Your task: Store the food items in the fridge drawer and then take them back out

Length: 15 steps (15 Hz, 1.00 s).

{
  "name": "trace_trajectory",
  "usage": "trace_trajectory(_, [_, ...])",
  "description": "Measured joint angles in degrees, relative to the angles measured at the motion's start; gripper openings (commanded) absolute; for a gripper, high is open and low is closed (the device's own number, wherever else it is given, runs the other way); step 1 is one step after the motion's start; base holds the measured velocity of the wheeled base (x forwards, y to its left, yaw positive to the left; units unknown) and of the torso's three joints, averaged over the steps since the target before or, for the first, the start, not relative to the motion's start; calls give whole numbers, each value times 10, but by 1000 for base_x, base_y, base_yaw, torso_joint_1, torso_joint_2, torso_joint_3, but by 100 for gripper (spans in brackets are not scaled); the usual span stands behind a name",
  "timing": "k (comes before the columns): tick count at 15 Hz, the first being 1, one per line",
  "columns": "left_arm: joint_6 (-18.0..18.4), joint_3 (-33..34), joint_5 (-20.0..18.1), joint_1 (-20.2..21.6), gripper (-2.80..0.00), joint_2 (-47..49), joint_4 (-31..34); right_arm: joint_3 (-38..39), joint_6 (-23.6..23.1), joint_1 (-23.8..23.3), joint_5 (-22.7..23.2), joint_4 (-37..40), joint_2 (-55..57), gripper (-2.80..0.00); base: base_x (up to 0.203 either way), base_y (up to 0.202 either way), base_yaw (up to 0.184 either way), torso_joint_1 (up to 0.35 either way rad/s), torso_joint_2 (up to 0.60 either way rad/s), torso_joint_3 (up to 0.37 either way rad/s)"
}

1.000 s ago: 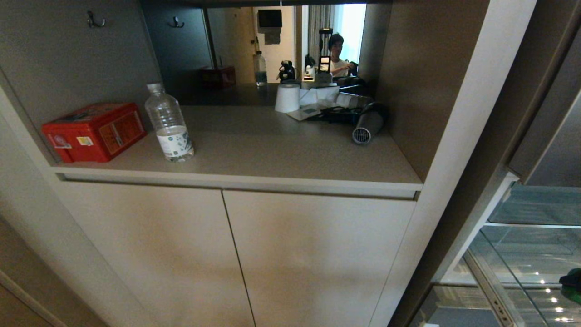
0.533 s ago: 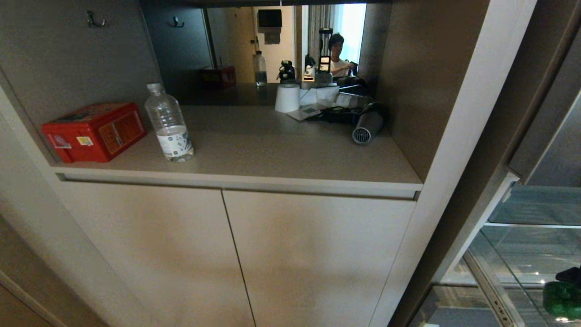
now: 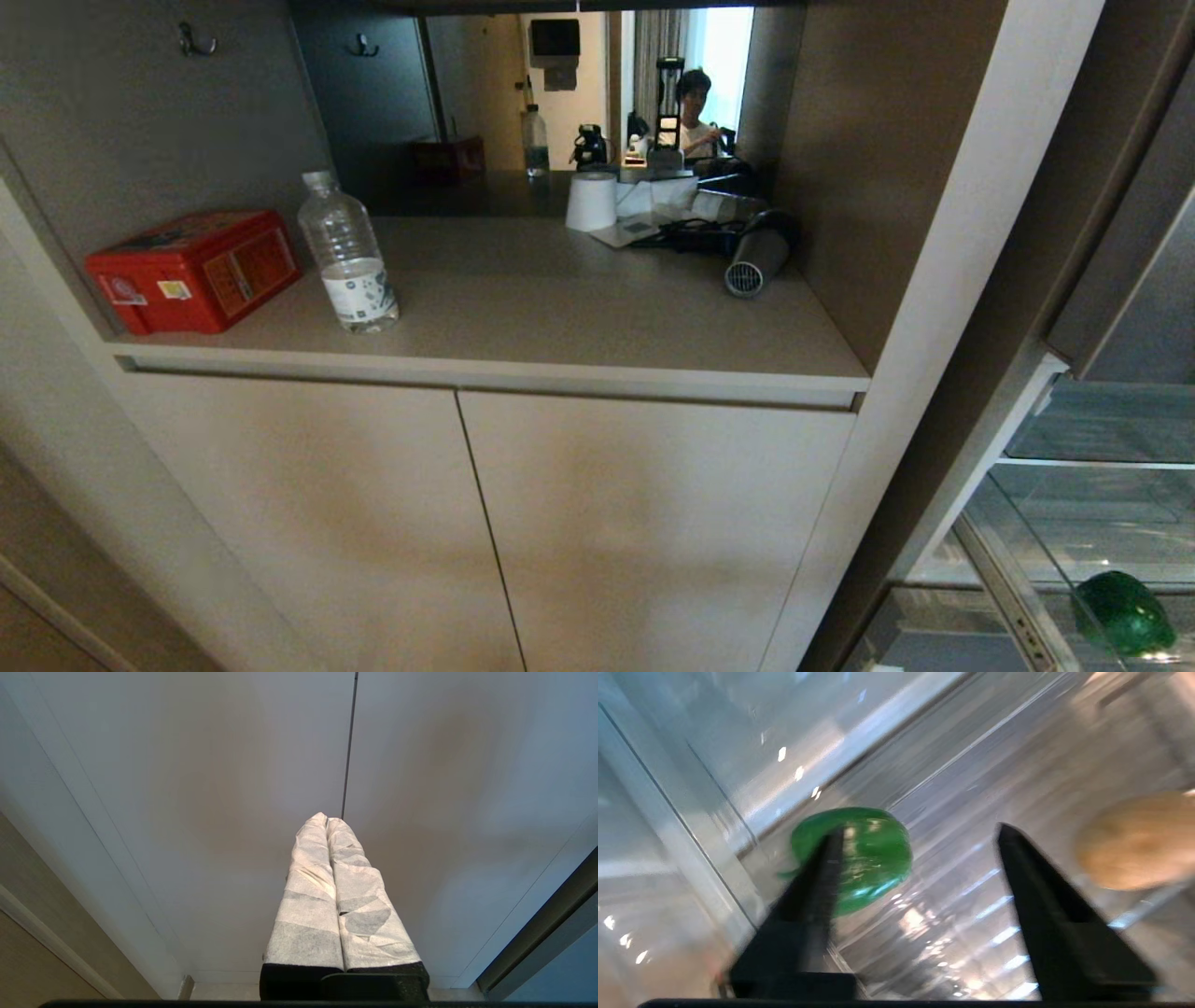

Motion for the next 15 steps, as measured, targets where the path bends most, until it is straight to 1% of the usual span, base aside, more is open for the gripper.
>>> trace_trajectory(2, [0,0,0,0,-280,0,0,17,0,-27,0,0,-60,-280,0,0,0,0,0,0])
trace_trajectory(4, [0,0,0,0,-280,0,0,40,1,-69,1,1,-119,-280,0,0,0,0,0,0])
trace_trajectory(6, [0,0,0,0,-280,0,0,57,5,-134,14,1,-164,-280,0,0,0,0,0,0])
trace_trajectory(8, [0,0,0,0,-280,0,0,66,9,-210,52,3,-190,-280,0,0,0,0,0,0])
trace_trajectory(10, [0,0,0,0,-280,0,0,71,7,-296,97,5,-198,-280,0,0,0,0,0,0])
trace_trajectory(12, [0,0,0,0,-280,0,0,76,-3,-367,139,5,-180,-280,0,0,0,0,0,0])
trace_trajectory(13, [0,0,0,0,-280,0,0,78,-10,-392,150,4,-162,-280,0,0,0,0,0,0])
trace_trajectory(15, [0,0,0,0,-280,0,0,77,-23,-441,158,-14,-114,-280,0,0,0,0,0,0])
